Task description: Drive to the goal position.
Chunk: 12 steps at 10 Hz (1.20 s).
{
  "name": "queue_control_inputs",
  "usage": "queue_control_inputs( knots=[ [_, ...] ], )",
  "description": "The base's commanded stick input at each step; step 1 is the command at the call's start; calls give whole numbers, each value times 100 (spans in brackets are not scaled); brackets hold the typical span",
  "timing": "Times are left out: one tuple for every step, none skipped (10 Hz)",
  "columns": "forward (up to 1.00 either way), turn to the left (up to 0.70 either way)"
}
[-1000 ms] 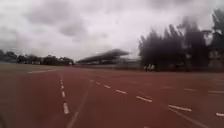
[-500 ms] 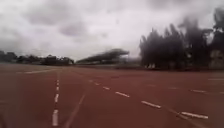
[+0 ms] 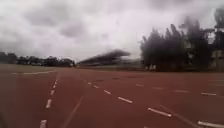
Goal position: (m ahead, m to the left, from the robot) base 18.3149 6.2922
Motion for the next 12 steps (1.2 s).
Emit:
queue_control_inputs(
  knots=[
    [70,0],
    [70,0],
    [70,0],
    [70,0],
    [70,0],
    [70,0],
    [70,0],
    [70,0],
    [70,0],
    [70,0],
    [70,0],
    [70,0]
  ],
)
